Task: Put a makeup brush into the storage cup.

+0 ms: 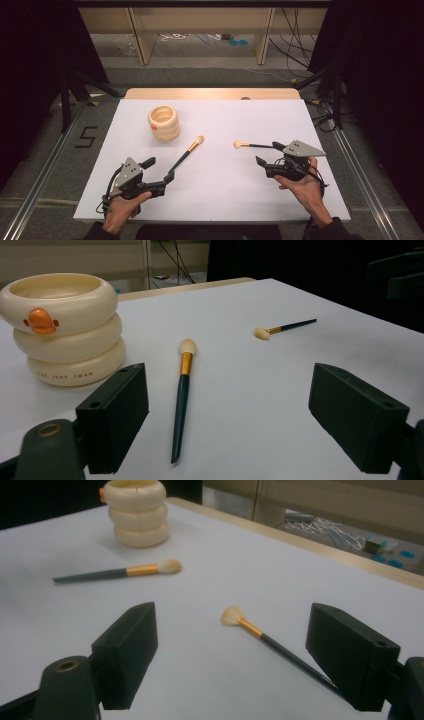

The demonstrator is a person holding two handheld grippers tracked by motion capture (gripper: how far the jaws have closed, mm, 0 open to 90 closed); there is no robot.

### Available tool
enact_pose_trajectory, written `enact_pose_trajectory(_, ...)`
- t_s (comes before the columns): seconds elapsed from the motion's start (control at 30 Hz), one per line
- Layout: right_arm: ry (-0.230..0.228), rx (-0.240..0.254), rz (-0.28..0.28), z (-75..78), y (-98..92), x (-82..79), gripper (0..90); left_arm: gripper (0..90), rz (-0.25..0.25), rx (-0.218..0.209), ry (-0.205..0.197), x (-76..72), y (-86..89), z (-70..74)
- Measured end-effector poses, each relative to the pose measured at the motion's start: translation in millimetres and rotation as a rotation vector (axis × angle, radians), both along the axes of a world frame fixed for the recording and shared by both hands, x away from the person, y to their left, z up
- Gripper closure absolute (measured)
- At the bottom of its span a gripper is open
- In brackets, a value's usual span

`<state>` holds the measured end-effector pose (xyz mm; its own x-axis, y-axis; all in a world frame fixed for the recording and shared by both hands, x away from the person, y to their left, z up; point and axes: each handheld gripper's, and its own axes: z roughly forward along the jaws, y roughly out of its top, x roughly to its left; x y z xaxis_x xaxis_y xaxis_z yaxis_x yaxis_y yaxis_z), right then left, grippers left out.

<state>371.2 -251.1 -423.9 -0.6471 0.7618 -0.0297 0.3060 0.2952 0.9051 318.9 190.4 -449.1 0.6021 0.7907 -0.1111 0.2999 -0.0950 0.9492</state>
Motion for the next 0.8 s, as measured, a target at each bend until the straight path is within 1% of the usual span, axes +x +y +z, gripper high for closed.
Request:
enact_pose_trajectory(0.03,0.003,-0.014,0.001,0.4,0.0,3.3,20.9,15.9,0.001,-0.001,0.001,0.2,0.0,-0.2)
enact_pose_trajectory(0.07,0.003,-0.014,0.001,0.4,0.0,3.3,20.9,15.9,0.001,-0.001,0.001,0.2,0.0,-0.2)
enact_pose_trajectory(0.1,0.013,-0.03,0.002,1.1,0.0,6.1,20.9,15.9,0.0,-0.001,0.003,0.5,0.0,-0.4)
enact_pose_trajectory(0.13,0.01,-0.055,0.009,2.1,-0.6,9.6,21.1,15.9,0.0,-0.003,0.004,0.9,-0.1,-0.8)
enact_pose_trajectory(0.17,0.02,-0.073,0.011,2.9,0.0,13.3,21.9,15.9,0.0,-0.003,0.006,1.0,0.0,-0.9)
enact_pose_trajectory(0.2,0.019,-0.086,0.014,3.7,0.1,15.5,22.0,15.9,0.012,-0.017,0.016,0.3,-0.4,-1.1)
enact_pose_trajectory(0.23,0.011,-0.111,0.021,5.4,0.2,20.2,21.8,15.9,0.008,-0.013,0.013,0.6,0.2,-1.0)
enact_pose_trajectory(0.27,0.011,-0.125,0.022,6.0,0.9,22.9,21.8,15.9,0.002,-0.015,0.001,1.7,0.8,-1.2)
enact_pose_trajectory(0.3,0.006,-0.152,0.03,7.3,1.4,27.8,22.4,15.9,0.01,-0.009,0.008,1.3,1.1,-0.9)
enact_pose_trajectory(0.33,0.027,-0.166,0.036,8.2,2.0,31.0,22.6,15.9,0.008,-0.008,0.007,1.8,1.2,-1.3)
enact_pose_trajectory(0.37,0.037,-0.191,0.048,8.4,3.1,38.6,23.3,15.9,0.008,-0.008,0.009,1.6,1.2,-1.4)
enact_pose_trajectory(0.4,0.039,-0.205,0.055,8.1,4.0,43.1,23.6,15.9,0.008,-0.008,0.009,1.6,1.2,-1.4)
enact_pose_trajectory(0.43,0.039,-0.205,0.055,8.1,4.0,43.1,23.6,15.9,0.007,-0.009,0.008,1.5,1.1,-1.2)
enact_pose_trajectory(0.47,0.056,-0.217,0.062,7.4,5.3,46.9,23.6,15.9,0.007,-0.009,0.008,1.6,1.0,-1.1)
enact_pose_trajectory(0.5,0.062,-0.236,0.081,7.0,5.5,51.8,24.3,15.9,0.007,-0.008,0.007,1.6,0.9,-1.0)
enact_pose_trajectory(0.53,0.079,-0.257,0.082,6.0,7.3,60.0,25.0,15.9,0.007,-0.007,0.009,1.5,1.0,-1.4)
enact_pose_trajectory(0.57,0.092,-0.266,0.09,5.7,7.7,62.5,25.2,15.9,0.006,-0.007,0.01,1.6,1.2,-1.5)
enact_pose_trajectory(0.6,0.102,-0.266,0.095,4.9,8.2,66.5,25.5,15.9,0.006,-0.007,0.01,1.8,1.4,-1.4)
enact_pose_trajectory(0.63,0.121,-0.28,0.106,4.1,8.8,70.7,25.5,15.9,0.006,-0.007,0.009,2.0,1.5,-1.3)
enact_pose_trajectory(0.67,0.121,-0.28,0.106,4.1,8.8,70.7,25.5,15.9,0.006,-0.007,0.009,2.0,1.5,-1.3)
enact_pose_trajectory(0.7,0.15,-0.315,0.121,1.5,10.0,80.2,28.5,15.9,0.006,-0.006,0.009,1.9,1.0,-1.3)
enact_pose_trajectory(0.73,0.152,-0.316,0.124,-0.8,11.1,83.5,32.0,16.0,0.005,-0.005,0.011,1.8,1.0,-1.4)
enact_pose_trajectory(0.77,0.178,-0.33,0.143,-1.6,11.1,87.6,33.2,15.9,0.006,-0.006,0.011,1.7,1.1,-1.5)
enact_pose_trajectory(0.8,0.193,-0.336,0.145,-3.4,12.4,90.4,32.8,15.9,0.006,-0.006,0.011,1.7,1.1,-1.5)
